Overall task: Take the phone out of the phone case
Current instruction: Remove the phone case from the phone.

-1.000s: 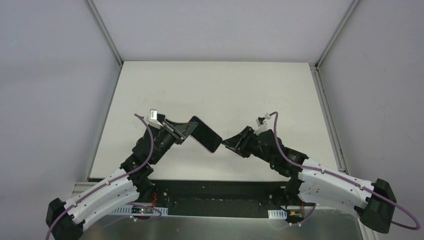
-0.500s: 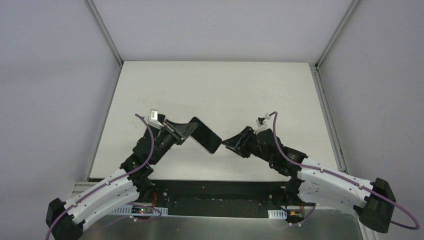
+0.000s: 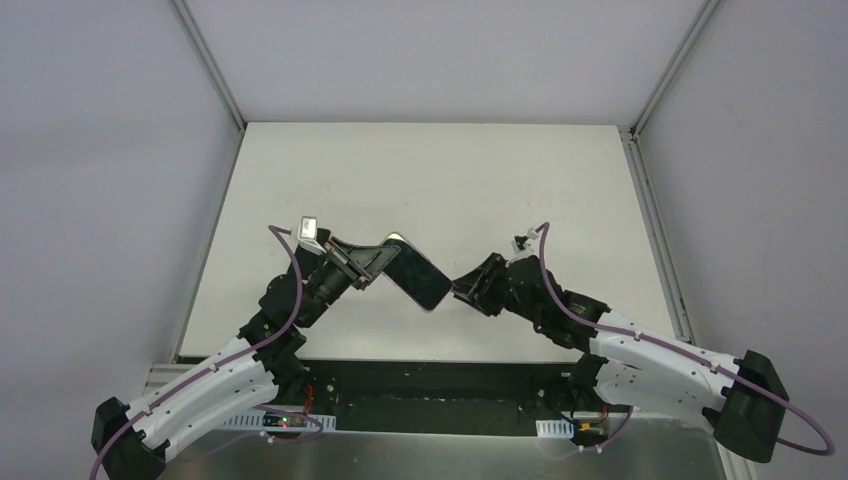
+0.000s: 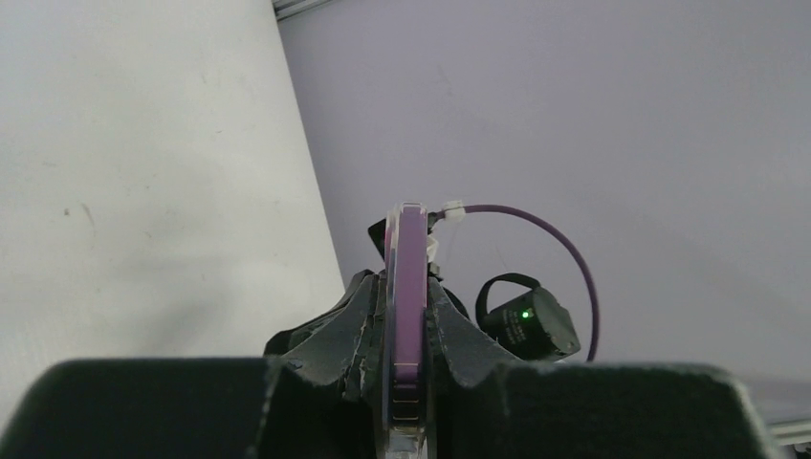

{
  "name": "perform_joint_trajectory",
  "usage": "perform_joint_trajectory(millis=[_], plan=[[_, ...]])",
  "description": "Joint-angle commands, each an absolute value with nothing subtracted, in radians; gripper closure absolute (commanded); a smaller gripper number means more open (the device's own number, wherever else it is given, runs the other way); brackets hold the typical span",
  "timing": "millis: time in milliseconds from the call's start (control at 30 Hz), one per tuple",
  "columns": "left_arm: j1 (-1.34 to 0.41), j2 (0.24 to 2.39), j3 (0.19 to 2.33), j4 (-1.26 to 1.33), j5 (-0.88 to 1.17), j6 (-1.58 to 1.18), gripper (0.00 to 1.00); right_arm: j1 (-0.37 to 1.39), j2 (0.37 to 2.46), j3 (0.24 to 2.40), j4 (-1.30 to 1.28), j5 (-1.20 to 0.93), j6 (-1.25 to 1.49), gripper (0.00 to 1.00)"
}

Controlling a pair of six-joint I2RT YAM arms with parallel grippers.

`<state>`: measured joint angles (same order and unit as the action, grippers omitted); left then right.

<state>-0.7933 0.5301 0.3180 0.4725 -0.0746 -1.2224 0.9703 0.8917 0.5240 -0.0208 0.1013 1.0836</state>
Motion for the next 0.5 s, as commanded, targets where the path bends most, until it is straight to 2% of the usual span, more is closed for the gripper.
perform_joint_trajectory(millis=[0,200,467], plan=[[-0.801,0.506,0.372,0.615,-0.056,-1.263,1.0,0.968,0.871,0.549,-0.027,0.117,1.075,0.59],[-0.802,0.489,0.355,0.615,-0.094,-1.251,1.0,0.969,0.72,0.534,-0.112,0.159,0.991,0.51],[-0.802,0.535,0.379,0.615,-0.166,-1.296,1.0,1.017,0.596,0.446,0.131,0.012,0.898,0.44]])
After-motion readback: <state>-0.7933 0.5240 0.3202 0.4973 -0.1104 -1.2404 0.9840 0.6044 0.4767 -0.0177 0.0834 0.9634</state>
